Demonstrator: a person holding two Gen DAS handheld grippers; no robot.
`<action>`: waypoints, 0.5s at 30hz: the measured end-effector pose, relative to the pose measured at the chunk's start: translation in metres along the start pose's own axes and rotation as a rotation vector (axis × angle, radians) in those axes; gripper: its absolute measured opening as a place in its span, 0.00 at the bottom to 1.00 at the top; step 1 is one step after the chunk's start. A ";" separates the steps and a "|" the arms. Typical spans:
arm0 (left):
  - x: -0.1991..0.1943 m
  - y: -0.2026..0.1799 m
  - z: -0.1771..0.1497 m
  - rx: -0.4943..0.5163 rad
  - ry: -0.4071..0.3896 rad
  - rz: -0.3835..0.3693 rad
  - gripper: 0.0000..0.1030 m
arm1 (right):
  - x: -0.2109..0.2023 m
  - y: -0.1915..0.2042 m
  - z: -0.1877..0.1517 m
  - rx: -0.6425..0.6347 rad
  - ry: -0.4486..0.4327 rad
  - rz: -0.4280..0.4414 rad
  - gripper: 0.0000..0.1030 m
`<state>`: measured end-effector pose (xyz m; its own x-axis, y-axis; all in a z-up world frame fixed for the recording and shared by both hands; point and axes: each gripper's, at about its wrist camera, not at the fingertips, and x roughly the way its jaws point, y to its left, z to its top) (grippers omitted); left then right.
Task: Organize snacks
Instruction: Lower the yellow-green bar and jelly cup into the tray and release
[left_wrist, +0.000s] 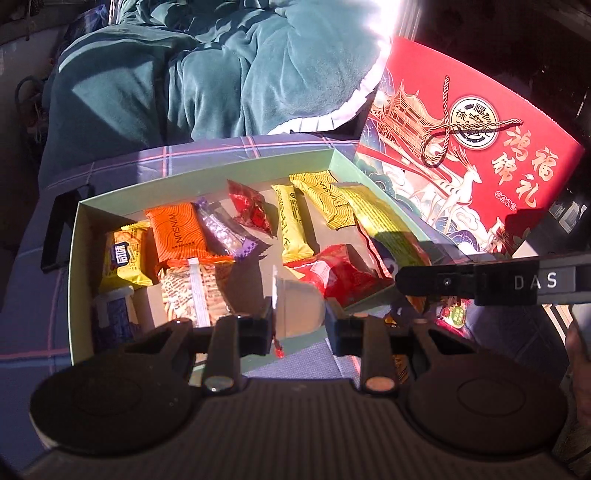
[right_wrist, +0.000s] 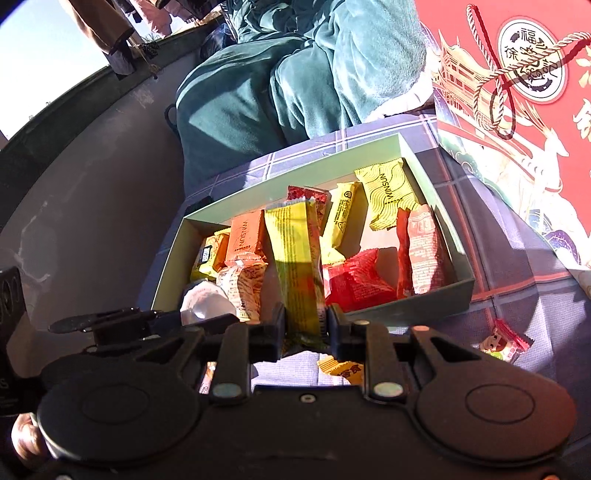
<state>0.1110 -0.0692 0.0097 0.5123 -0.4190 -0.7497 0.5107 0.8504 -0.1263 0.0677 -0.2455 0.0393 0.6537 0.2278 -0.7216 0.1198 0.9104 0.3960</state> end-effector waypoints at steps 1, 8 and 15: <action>0.004 0.003 0.004 0.001 0.001 0.001 0.27 | 0.007 0.004 0.006 0.003 0.005 0.005 0.22; 0.038 0.024 0.017 -0.021 0.043 0.007 0.27 | 0.057 0.024 0.034 -0.001 0.054 0.012 0.22; 0.057 0.033 0.019 -0.025 0.069 0.009 0.27 | 0.089 0.026 0.043 0.008 0.088 0.009 0.23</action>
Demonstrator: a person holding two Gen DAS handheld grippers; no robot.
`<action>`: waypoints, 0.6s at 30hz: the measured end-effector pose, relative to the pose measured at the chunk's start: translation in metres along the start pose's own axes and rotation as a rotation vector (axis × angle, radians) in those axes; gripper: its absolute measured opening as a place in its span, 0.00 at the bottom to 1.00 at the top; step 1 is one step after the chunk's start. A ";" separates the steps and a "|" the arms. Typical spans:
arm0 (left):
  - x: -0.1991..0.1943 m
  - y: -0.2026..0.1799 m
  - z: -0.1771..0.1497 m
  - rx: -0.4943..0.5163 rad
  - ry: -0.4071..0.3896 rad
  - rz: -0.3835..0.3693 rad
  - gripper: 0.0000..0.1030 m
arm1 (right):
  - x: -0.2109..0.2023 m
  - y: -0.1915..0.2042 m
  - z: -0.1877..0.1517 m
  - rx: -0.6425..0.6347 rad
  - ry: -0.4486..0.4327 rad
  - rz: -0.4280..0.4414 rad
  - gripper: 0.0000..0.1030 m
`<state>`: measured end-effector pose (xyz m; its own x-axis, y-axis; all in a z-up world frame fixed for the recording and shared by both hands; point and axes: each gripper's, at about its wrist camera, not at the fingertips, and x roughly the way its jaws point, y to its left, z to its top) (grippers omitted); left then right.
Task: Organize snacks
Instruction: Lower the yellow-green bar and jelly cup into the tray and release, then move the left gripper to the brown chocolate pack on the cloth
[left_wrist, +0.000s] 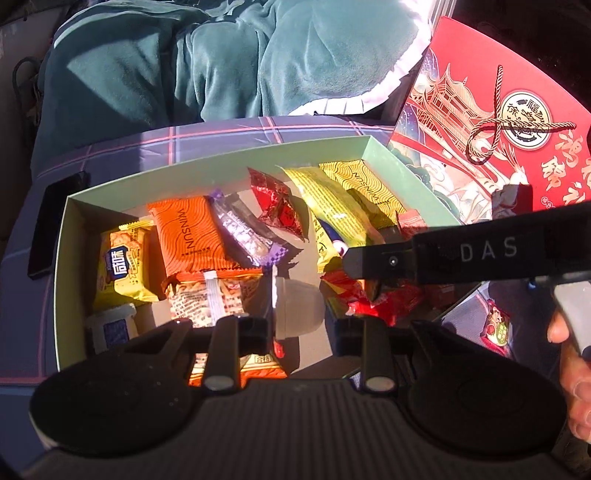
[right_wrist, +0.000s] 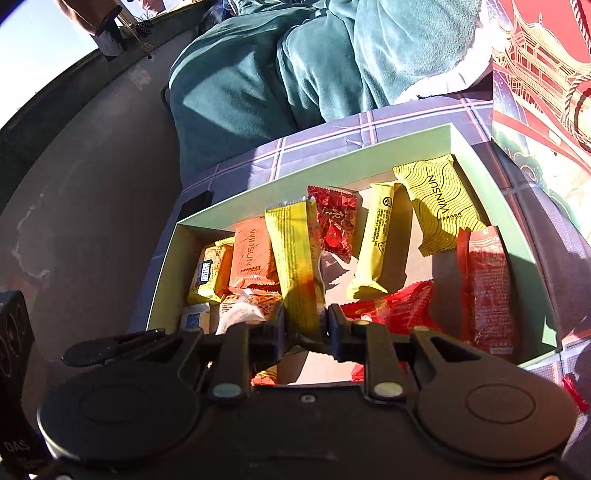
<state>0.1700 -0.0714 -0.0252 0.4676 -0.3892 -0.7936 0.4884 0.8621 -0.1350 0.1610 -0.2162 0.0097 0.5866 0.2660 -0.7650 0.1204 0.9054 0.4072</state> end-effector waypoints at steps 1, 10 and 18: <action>0.002 0.001 0.001 -0.001 0.003 0.000 0.27 | 0.003 -0.001 0.001 0.005 0.005 0.002 0.23; -0.004 -0.003 -0.001 0.006 -0.054 0.086 0.90 | -0.001 -0.011 0.008 0.048 -0.049 -0.008 0.81; -0.015 0.003 -0.004 -0.061 -0.045 0.087 1.00 | -0.024 -0.009 -0.001 0.013 -0.076 -0.041 0.96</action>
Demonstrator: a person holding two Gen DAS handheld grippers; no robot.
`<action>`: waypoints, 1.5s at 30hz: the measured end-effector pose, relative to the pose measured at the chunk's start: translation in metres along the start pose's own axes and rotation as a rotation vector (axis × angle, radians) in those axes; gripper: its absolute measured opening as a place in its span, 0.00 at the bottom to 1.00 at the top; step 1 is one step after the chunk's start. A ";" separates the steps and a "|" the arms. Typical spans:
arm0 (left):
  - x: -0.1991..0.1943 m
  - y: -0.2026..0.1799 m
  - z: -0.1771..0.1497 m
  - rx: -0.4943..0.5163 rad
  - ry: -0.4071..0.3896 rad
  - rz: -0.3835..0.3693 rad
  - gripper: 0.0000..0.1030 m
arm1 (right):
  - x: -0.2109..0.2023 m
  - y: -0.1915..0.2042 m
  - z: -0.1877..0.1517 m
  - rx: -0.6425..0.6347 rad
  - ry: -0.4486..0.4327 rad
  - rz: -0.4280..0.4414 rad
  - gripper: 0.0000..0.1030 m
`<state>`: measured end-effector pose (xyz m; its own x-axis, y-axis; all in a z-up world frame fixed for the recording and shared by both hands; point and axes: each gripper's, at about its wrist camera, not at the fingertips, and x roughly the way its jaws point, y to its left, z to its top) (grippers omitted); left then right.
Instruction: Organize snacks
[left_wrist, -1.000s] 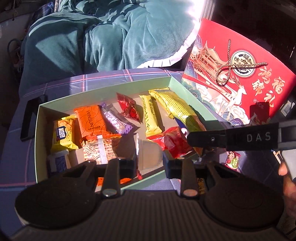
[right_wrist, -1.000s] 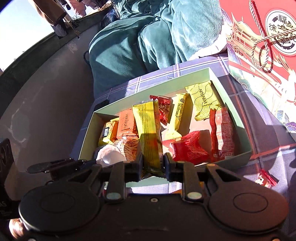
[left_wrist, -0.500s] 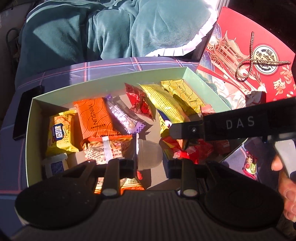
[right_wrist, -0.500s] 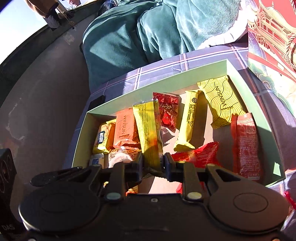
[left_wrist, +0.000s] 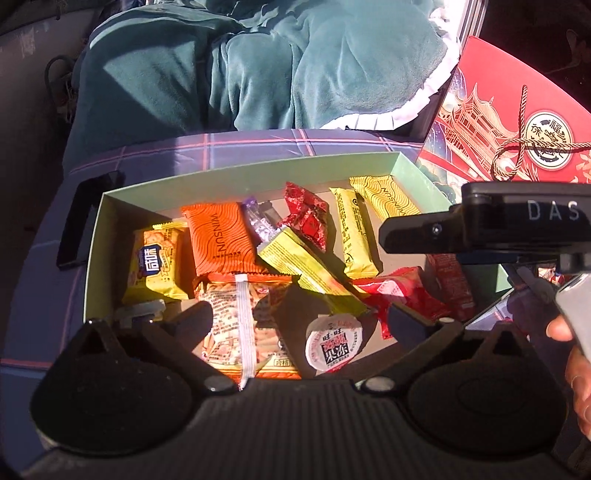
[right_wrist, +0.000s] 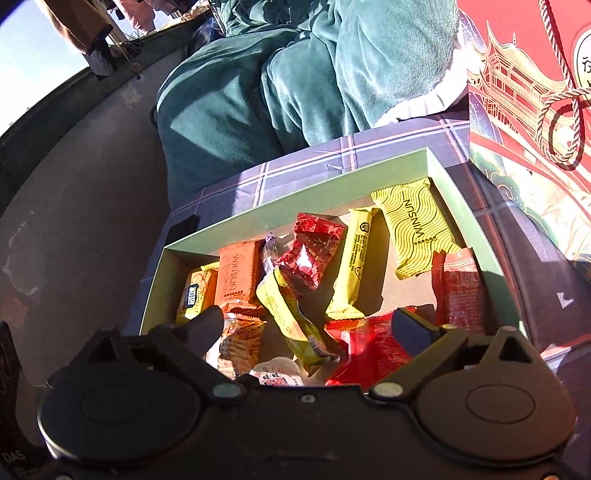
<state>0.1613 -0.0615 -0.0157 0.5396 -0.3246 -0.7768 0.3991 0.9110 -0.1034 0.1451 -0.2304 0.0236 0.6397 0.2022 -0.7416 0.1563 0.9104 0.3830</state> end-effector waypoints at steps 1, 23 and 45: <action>-0.002 0.000 -0.001 -0.003 0.000 0.001 1.00 | -0.004 0.000 -0.002 -0.005 -0.001 -0.003 0.97; -0.037 -0.056 -0.072 0.129 0.102 -0.054 1.00 | -0.079 -0.049 -0.073 0.065 -0.013 -0.092 1.00; -0.011 -0.095 -0.128 0.350 0.235 -0.114 0.43 | -0.057 -0.074 -0.120 0.130 0.081 -0.108 1.00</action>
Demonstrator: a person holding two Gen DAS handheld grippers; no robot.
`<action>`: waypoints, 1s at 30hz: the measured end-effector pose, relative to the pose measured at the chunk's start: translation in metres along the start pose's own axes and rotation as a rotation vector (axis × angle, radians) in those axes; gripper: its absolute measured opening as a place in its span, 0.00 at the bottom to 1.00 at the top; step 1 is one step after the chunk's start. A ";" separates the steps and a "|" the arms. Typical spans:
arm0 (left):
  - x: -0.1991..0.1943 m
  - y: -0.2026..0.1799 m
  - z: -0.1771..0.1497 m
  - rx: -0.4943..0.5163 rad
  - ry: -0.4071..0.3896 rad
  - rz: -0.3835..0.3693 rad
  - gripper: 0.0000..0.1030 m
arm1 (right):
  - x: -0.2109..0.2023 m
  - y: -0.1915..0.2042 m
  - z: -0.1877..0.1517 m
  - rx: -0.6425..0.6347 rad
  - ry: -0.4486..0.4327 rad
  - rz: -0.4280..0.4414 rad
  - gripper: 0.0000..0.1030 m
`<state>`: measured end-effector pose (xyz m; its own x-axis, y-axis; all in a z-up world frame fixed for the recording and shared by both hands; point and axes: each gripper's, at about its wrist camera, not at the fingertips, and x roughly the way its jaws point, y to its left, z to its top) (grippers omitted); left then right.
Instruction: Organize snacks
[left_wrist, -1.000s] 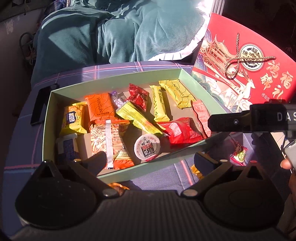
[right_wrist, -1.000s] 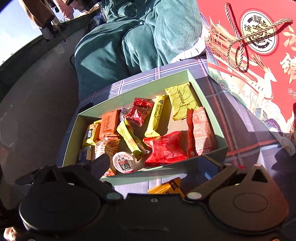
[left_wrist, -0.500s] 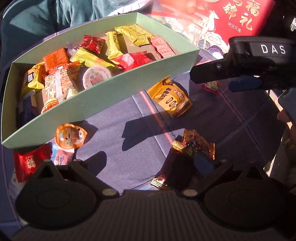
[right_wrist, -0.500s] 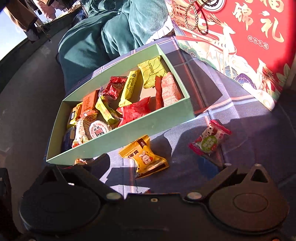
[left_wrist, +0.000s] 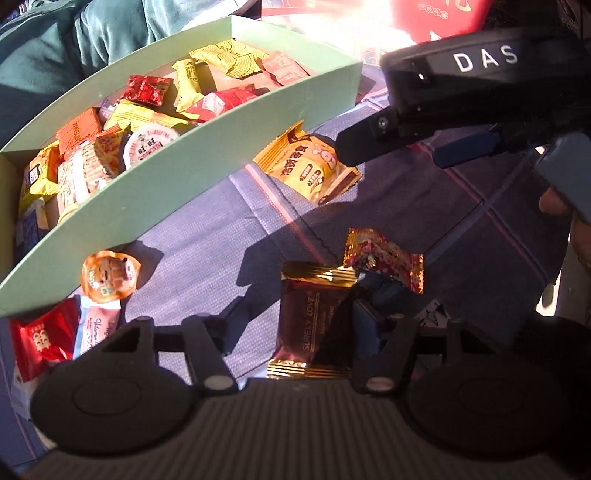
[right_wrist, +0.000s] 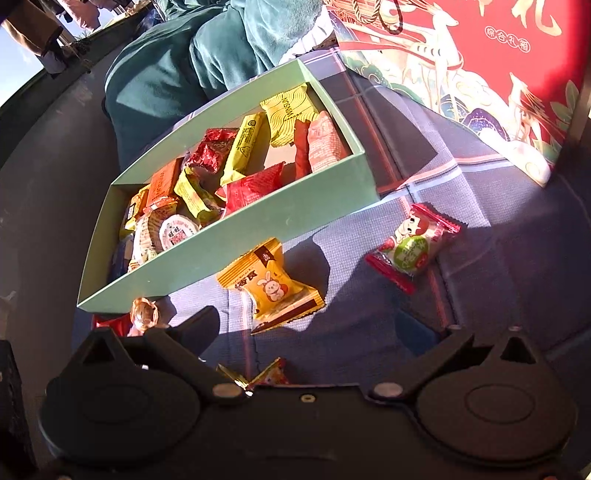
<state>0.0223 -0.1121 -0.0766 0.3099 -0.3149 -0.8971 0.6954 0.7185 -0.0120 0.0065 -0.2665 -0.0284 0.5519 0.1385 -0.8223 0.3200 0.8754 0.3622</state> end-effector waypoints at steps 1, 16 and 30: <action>-0.001 0.007 0.002 -0.029 -0.002 -0.005 0.37 | 0.002 0.001 0.000 -0.004 0.001 -0.001 1.00; -0.007 0.075 -0.010 -0.273 -0.015 0.023 0.60 | 0.035 0.043 0.012 -0.201 -0.003 -0.020 0.99; -0.007 0.071 -0.010 -0.262 -0.054 0.053 0.35 | 0.053 0.062 0.000 -0.337 0.000 -0.097 0.28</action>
<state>0.0630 -0.0521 -0.0756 0.3809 -0.3002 -0.8745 0.4877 0.8688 -0.0858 0.0556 -0.2054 -0.0491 0.5312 0.0471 -0.8460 0.0985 0.9882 0.1169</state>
